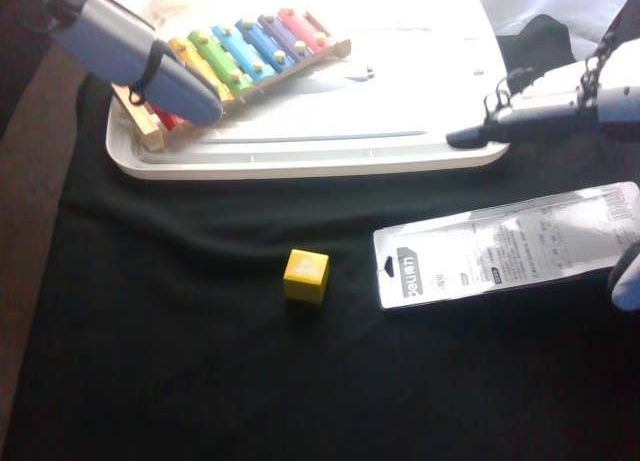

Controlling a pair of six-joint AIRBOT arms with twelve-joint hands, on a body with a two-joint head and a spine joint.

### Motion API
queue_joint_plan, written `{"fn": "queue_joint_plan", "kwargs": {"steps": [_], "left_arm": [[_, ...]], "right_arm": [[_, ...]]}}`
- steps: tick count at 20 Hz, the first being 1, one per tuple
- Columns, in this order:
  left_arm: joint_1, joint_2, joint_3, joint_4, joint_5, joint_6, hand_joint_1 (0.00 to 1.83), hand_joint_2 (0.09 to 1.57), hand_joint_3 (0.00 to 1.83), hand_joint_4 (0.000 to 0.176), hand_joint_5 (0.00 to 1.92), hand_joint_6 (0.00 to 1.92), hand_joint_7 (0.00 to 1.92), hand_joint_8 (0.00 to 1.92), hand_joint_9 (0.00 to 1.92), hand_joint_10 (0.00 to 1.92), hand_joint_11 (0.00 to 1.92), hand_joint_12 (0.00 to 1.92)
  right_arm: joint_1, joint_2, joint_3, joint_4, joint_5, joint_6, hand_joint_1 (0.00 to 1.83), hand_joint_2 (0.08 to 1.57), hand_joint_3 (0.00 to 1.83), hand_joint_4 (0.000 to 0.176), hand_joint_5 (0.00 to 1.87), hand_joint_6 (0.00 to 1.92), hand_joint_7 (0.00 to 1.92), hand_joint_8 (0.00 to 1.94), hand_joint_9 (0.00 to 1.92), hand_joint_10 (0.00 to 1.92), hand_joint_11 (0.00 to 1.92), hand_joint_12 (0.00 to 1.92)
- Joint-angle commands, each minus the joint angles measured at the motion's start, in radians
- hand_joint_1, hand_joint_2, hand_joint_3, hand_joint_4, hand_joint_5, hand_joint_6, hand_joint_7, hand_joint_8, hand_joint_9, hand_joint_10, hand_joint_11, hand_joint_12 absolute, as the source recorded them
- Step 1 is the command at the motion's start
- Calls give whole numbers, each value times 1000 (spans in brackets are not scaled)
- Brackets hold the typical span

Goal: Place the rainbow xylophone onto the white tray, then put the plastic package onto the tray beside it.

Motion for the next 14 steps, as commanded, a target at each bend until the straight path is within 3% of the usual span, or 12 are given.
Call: {"fn": "queue_joint_plan", "kwargs": {"steps": [1, 3, 5, 6, 8, 9, 11, 12, 14], "left_arm": [[1, 15, 3, -52, -56, -5, 719, 669, 0, 175, 0, 0, 0, 0, 0, 0, 0, 0], [32, 22, 3, -82, -63, -5, 769, 722, 10, 153, 0, 0, 0, 0, 0, 0, 2, 1], [47, 26, 2, -92, -60, -5, 736, 693, 0, 111, 0, 0, 0, 0, 0, 0, 0, 0], [53, 28, 0, -92, -56, -4, 688, 663, 0, 119, 0, 0, 0, 0, 0, 0, 0, 0], [69, 33, -7, -93, -53, -4, 655, 654, 0, 107, 0, 0, 0, 0, 0, 0, 0, 0], [75, 36, -10, -95, -53, -4, 615, 645, 0, 100, 0, 0, 0, 0, 0, 0, 0, 0], [86, 39, -13, -100, -53, -4, 580, 629, 0, 103, 0, 0, 0, 0, 0, 0, 0, 0], [91, 41, -14, -104, -53, -4, 587, 634, 0, 103, 0, 0, 0, 0, 0, 0, 0, 0], [104, 45, -17, -113, -53, -4, 579, 640, 0, 102, 0, 0, 0, 0, 0, 0, 0, 0]], "right_arm": [[10, -4, 0, 68, 31, 13, 499, 631, 0, 84, 0, 0, 77, 2, 123, 6, 1, 965], [10, -4, 0, 59, 27, 20, 472, 632, 0, 87, 0, 0, 106, 11, 160, 19, 0, 969], [10, -3, 0, 57, 24, 22, 455, 639, 2, 63, 0, 0, 150, 13, 210, 23, 18, 934], [10, -3, 0, 46, 21, 30, 431, 626, 0, 44, 27, 0, 188, 4, 246, 14, 49, 897], [10, -4, -1, 7, 13, 58, 433, 630, 2, 45, 15, 0, 190, 0, 227, 0, 4, 806], [9, -6, -1, -12, 9, 72, 411, 636, 2, 36, 11, 0, 211, 4, 253, 7, 0, 776], [9, -8, -2, -40, 1, 89, 454, 629, 0, 41, 30, 6, 218, 4, 286, 16, 149, 837], [9, -8, -2, -45, -4, 92, 453, 622, 0, 55, 32, 1, 252, 2, 341, 15, 218, 841], [9, -7, -3, -52, -9, 96, 440, 620, 0, 61, 6, 0, 228, 0, 322, 5, 112, 895]]}}
